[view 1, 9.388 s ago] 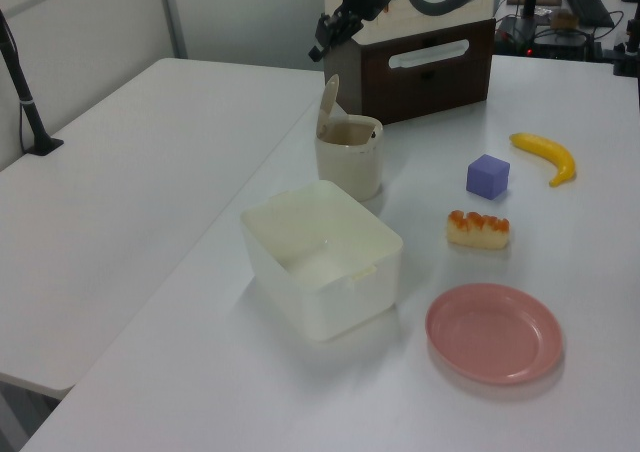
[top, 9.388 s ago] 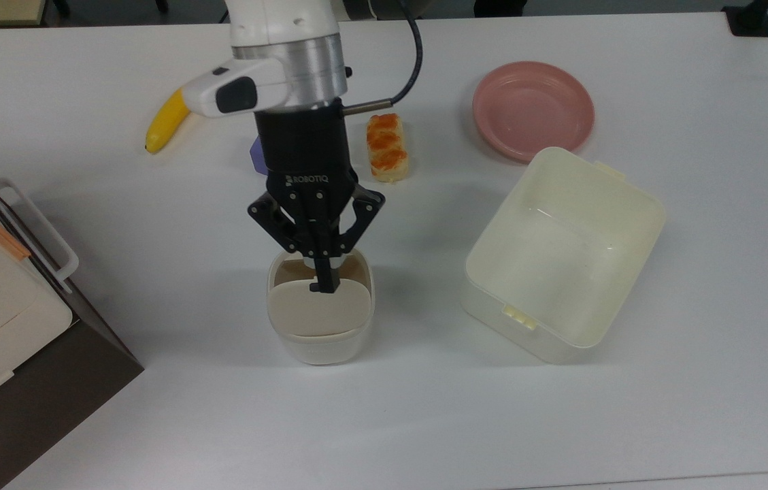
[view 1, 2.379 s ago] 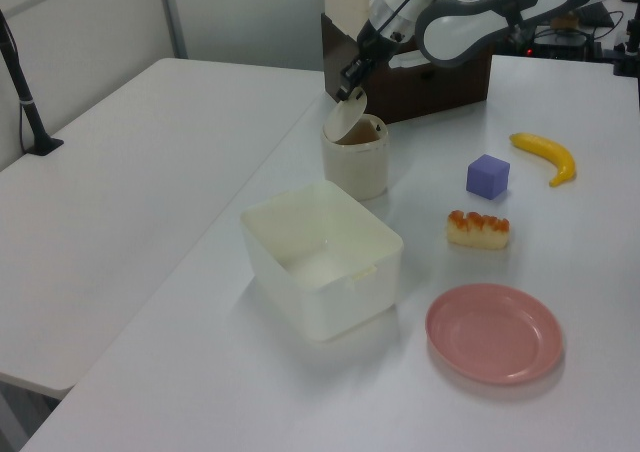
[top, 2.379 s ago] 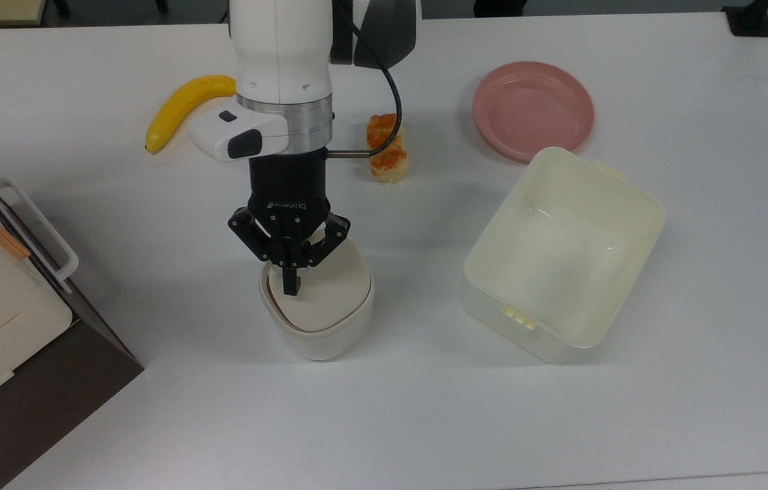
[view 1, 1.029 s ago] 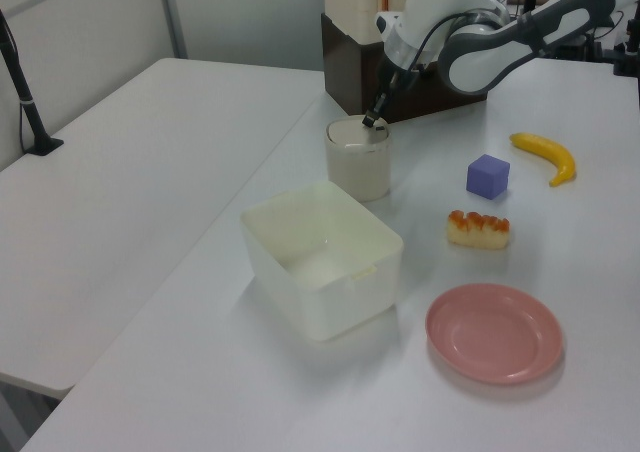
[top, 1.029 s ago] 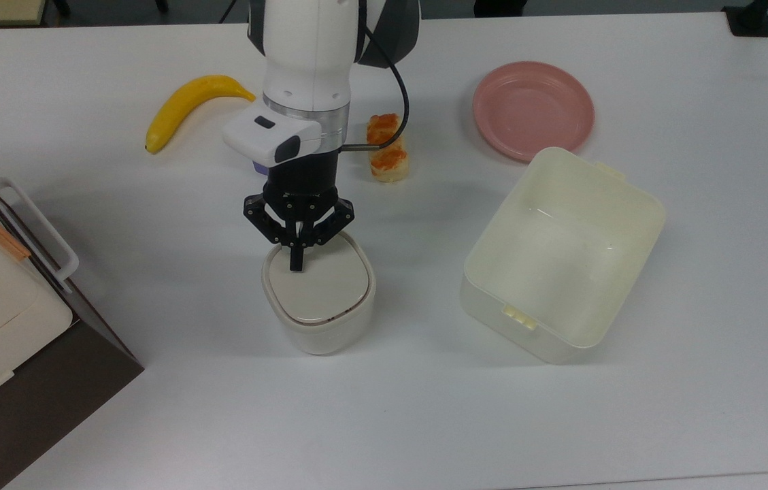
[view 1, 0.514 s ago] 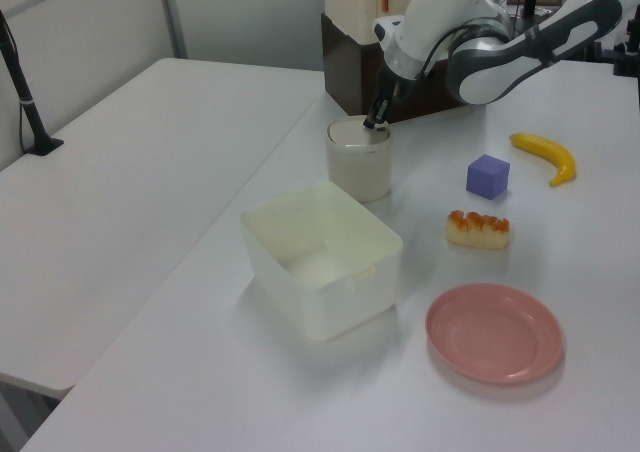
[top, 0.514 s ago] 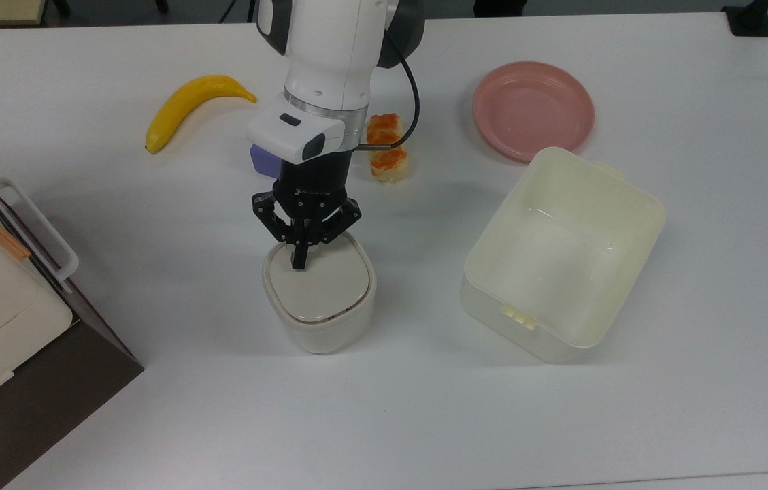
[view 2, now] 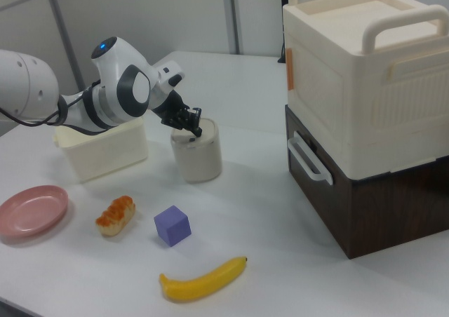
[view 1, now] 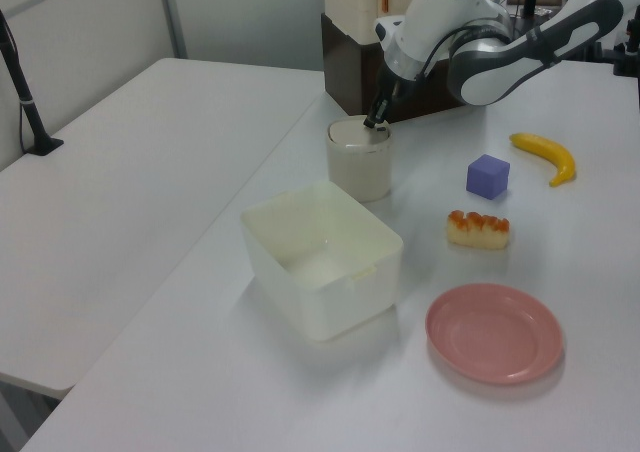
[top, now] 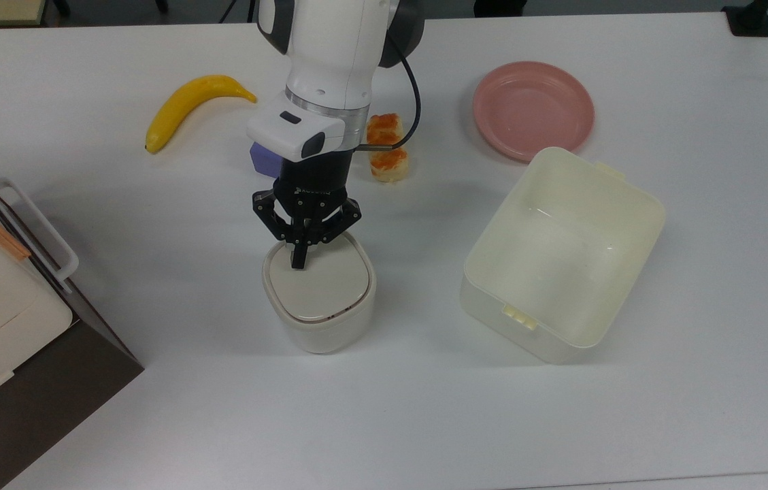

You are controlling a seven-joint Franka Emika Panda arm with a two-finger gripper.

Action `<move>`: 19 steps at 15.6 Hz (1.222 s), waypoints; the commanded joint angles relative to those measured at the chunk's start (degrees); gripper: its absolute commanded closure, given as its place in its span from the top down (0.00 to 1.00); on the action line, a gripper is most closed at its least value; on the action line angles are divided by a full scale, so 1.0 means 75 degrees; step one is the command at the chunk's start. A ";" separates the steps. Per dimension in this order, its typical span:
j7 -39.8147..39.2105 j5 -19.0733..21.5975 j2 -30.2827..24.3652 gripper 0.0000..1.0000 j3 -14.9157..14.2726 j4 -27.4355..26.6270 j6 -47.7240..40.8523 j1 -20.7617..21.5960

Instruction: Close the trash can

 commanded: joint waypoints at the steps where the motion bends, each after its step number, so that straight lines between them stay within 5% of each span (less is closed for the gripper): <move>1: 0.0281 0.0032 -0.0052 0.00 -0.0021 -0.0645 -0.0078 -0.0003; 16: 0.0304 0.0583 -0.0287 0.00 -0.0021 -0.0411 -0.0136 0.0020; 19: 0.0293 0.1098 -0.0287 0.00 -0.0021 -0.0130 -0.0229 0.0009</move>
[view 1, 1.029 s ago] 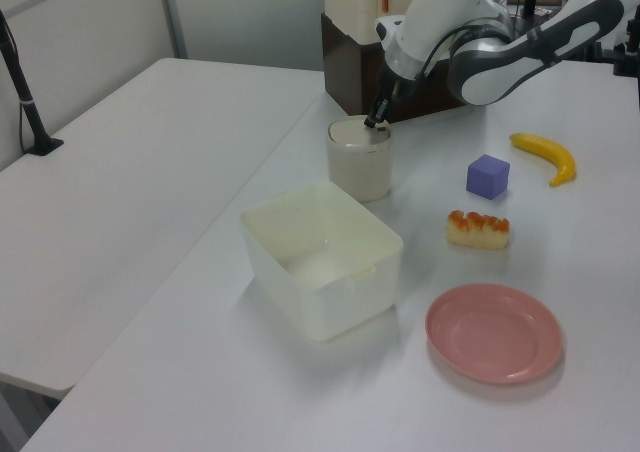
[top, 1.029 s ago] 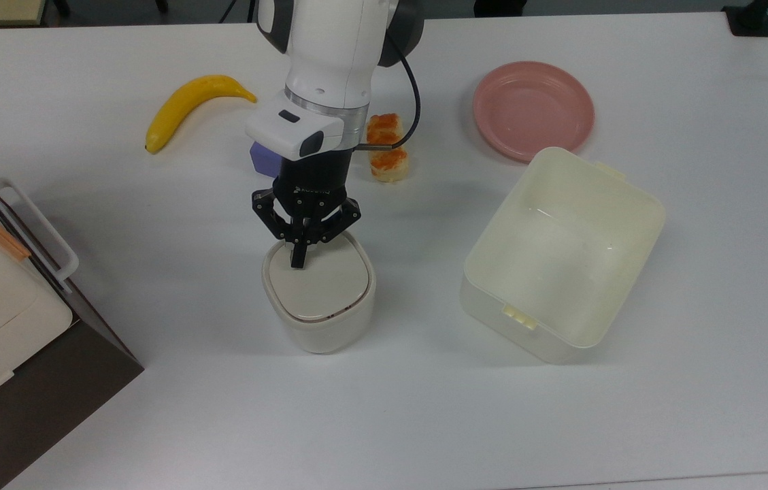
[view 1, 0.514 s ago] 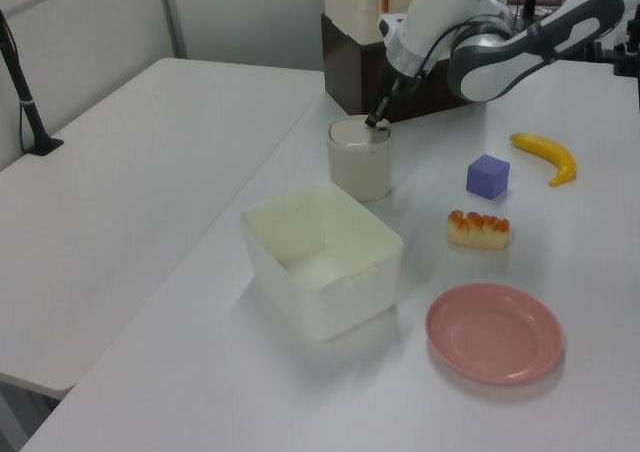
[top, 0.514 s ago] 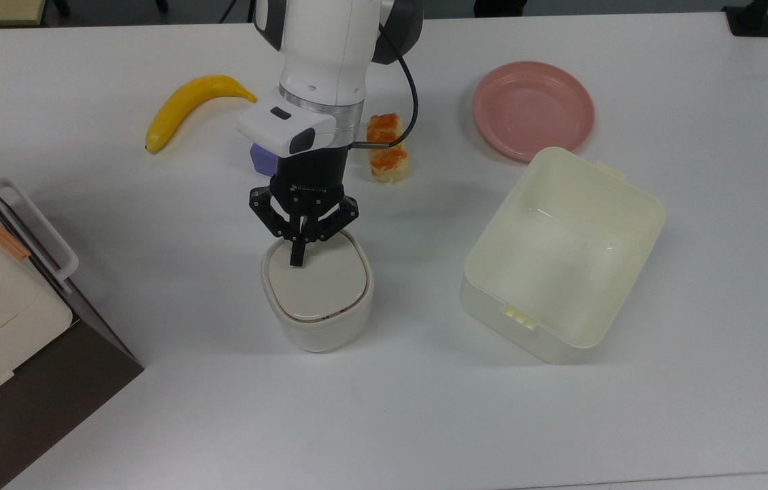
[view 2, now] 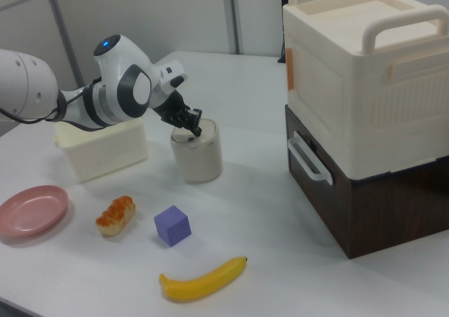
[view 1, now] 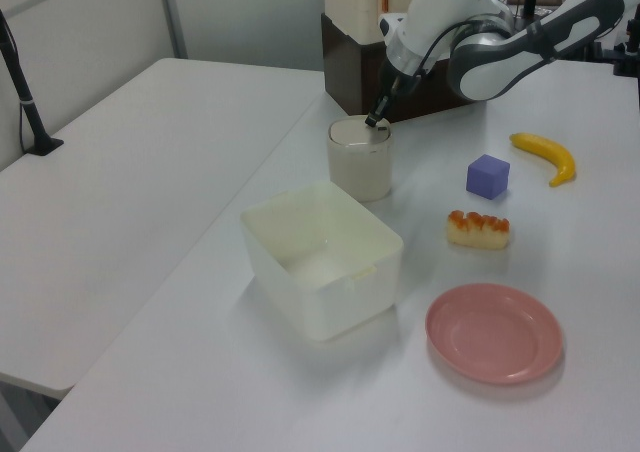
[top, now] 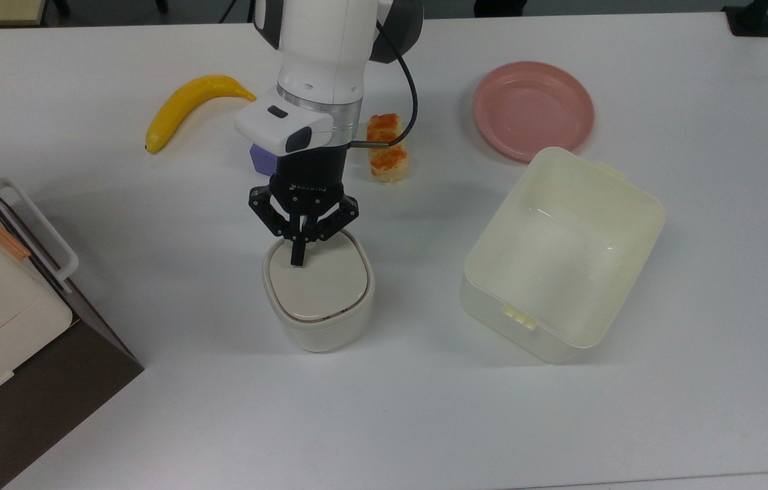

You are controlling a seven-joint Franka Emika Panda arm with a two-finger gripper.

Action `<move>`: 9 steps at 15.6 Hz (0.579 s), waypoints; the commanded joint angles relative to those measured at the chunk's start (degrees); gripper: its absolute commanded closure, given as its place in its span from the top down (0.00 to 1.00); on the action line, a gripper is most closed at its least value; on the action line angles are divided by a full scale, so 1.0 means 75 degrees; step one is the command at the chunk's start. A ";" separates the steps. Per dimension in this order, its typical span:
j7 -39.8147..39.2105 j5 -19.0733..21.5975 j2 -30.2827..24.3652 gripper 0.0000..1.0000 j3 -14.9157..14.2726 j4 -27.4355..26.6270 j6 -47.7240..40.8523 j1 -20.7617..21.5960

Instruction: Close the trash can

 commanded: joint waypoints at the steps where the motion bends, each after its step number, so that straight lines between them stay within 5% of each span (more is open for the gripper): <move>1: 0.0123 0.0529 -0.0196 0.00 -0.0007 0.0005 -0.0295 0.0032; 9: 0.0099 0.1208 -0.0697 0.00 -0.0006 0.0264 -0.0879 -0.0027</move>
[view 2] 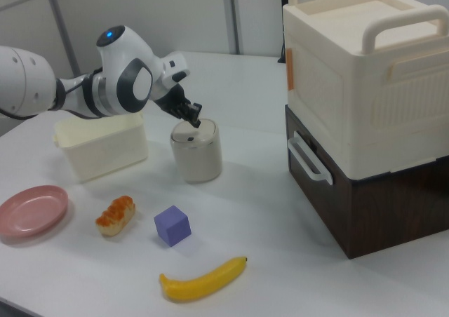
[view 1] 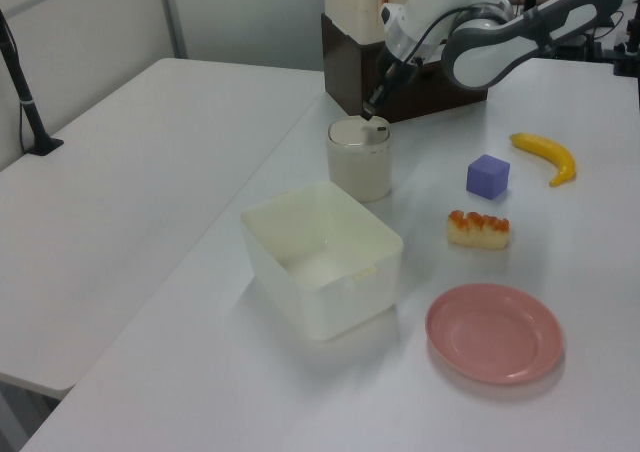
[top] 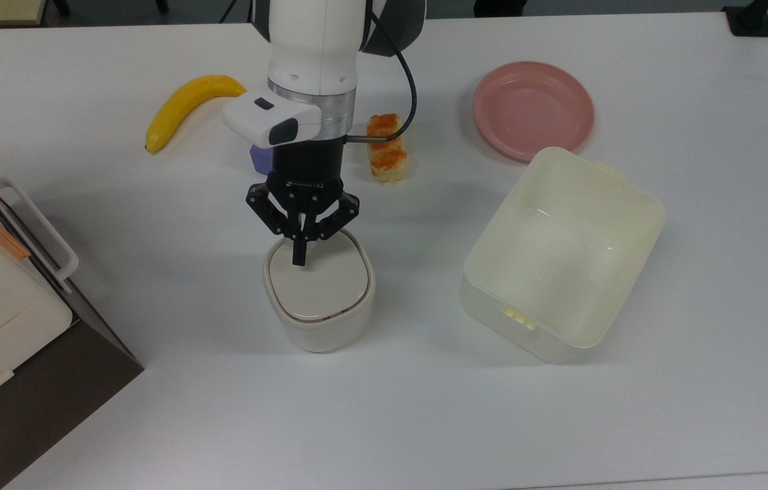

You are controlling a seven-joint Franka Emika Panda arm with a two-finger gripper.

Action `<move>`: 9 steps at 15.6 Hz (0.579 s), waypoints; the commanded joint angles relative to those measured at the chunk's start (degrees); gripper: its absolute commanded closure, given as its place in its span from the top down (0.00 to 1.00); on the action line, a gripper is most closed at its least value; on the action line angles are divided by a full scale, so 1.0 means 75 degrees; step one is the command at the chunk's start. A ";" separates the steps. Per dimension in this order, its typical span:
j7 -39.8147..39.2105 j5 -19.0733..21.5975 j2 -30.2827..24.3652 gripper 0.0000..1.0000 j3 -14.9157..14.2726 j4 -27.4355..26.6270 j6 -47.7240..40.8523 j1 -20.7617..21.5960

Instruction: Close the trash can

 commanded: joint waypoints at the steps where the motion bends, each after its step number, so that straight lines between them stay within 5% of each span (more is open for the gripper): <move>1: 0.0060 0.0649 -0.0960 0.00 -0.0017 0.0006 -0.1172 -0.0013; 2: -0.0149 0.1395 -0.1393 0.00 -0.0063 0.0018 -0.1826 -0.0071; 5: -0.0864 0.2477 -0.2448 0.00 -0.0134 0.0285 -0.4084 -0.0433; 9: -0.1568 0.2457 -0.3457 0.00 -0.0485 0.0358 -0.6410 -0.0482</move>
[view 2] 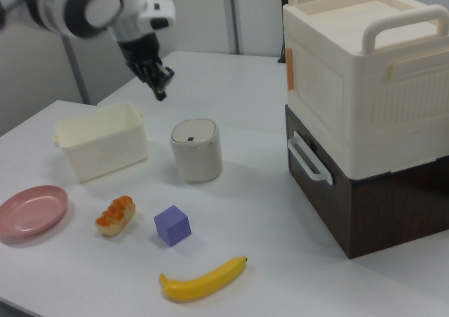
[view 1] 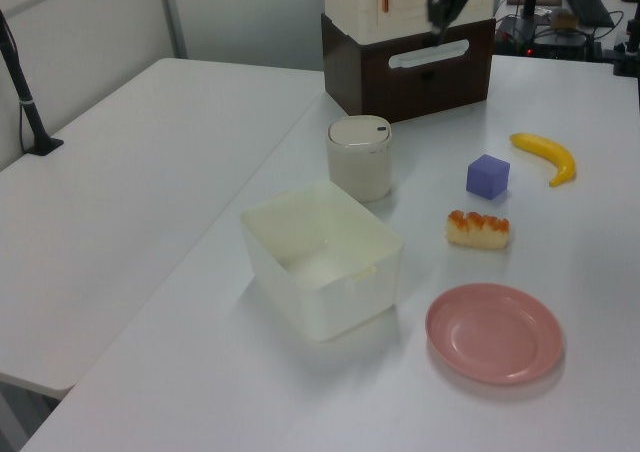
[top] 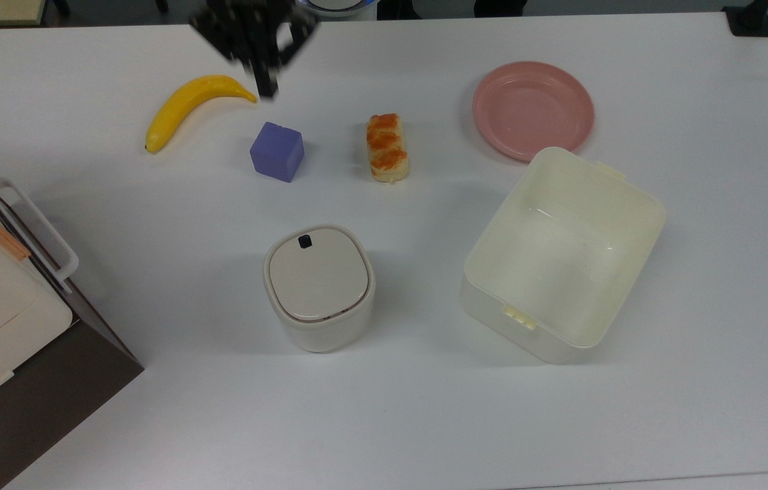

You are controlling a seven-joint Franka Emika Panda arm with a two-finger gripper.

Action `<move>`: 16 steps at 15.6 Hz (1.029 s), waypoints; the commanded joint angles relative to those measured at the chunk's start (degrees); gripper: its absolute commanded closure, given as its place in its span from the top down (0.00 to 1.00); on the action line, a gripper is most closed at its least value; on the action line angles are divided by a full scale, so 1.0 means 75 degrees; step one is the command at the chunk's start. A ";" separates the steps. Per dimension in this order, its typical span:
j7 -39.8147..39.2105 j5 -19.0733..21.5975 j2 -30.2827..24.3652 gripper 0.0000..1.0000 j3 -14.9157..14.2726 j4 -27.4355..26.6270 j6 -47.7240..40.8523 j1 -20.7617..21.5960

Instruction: Close the trash can

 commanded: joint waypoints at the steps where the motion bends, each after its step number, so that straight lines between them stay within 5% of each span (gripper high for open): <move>1: -0.0671 0.0142 -0.0983 0.00 -0.0305 -0.0228 -0.1672 0.0030; 2: -0.0683 0.0084 -0.1101 0.19 -0.0317 -0.0228 -0.1931 0.0030; 4: -0.0683 -0.0091 -0.1242 0.97 -0.0317 -0.0239 -0.2050 0.0042; 9: -0.0684 -0.0373 -0.1476 1.00 -0.0305 -0.0403 -0.2133 0.0018; 16: -0.0754 -0.0104 -0.1290 1.00 -0.0317 -0.0380 -0.1594 -0.0416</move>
